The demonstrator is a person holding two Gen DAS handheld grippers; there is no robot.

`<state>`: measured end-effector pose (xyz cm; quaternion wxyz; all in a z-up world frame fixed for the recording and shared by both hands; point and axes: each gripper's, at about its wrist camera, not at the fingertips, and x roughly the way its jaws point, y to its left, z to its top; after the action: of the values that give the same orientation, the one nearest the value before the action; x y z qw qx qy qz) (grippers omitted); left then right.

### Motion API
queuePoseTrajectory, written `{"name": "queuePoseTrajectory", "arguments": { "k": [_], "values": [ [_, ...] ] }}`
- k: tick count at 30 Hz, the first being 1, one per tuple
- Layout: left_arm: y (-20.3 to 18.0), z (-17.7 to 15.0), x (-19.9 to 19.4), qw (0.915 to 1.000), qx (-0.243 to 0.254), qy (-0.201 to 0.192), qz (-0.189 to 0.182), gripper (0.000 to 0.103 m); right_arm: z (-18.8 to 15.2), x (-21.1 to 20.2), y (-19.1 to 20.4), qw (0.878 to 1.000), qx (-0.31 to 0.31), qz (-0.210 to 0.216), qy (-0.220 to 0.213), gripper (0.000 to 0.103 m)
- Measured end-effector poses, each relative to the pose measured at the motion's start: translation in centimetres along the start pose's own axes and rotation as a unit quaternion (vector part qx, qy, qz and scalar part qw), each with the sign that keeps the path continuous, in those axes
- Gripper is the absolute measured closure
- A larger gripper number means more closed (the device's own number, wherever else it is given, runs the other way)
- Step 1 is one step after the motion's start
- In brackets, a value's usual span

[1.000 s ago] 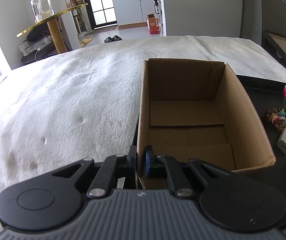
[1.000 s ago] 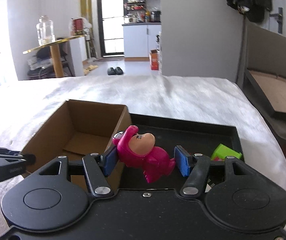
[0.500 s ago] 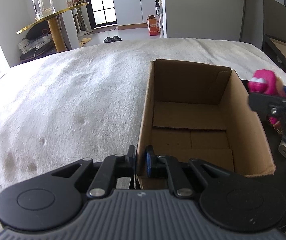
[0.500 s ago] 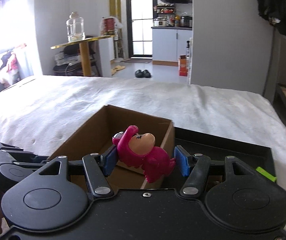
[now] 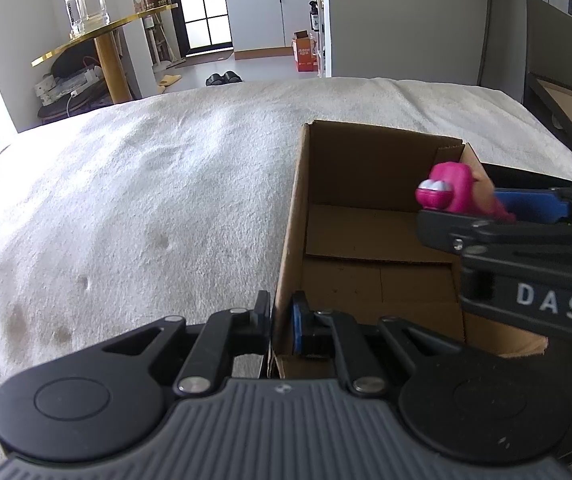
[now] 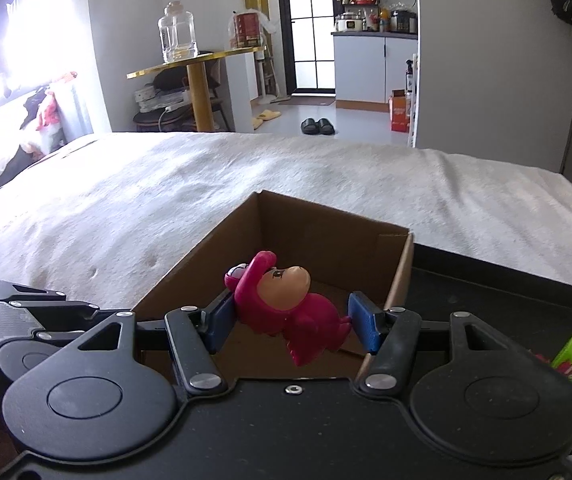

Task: Organize rigid objects
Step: 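Carry the pink figure over the cardboard box and release it inside, then move the right tool to the lavender cube and grasp it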

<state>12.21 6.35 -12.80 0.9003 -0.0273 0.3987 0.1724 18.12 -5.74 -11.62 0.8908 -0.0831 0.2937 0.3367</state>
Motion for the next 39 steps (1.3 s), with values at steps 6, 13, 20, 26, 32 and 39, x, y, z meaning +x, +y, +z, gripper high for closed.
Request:
{"name": "queuePoseTrajectory", "arguments": {
  "k": [6,13,20,26,32,39],
  "values": [
    [-0.1,0.1,0.1,1.0000,0.001,0.005,0.004,0.092,0.3,0.7,0.2,1.000,0.006,-0.001,0.021,0.037],
    [-0.4,0.4,0.2,0.9998,0.004,0.011,0.015,0.092,0.2,-0.4,-0.9,0.999,0.022,-0.003,0.027,0.027],
    [-0.9,0.6,0.4,0.9993,0.012,0.020,0.029,0.089,0.2,-1.9,-3.2,0.998,0.048,-0.008,0.026,0.025],
    [-1.5,0.9,0.5,0.9984,0.020,0.021,0.048,0.074,-0.6,-3.4,-5.7,0.996,0.075,-0.033,0.025,0.025],
    [-2.2,1.2,0.4,0.9968,0.037,0.014,0.069,0.045,-1.9,-4.3,-8.2,0.993,0.095,-0.062,0.030,0.023],
    [-3.4,1.6,0.9,0.9943,0.054,0.016,0.090,0.031,-3.9,-4.7,-11.2,0.982,0.142,-0.107,0.056,0.022]
  ]
}}
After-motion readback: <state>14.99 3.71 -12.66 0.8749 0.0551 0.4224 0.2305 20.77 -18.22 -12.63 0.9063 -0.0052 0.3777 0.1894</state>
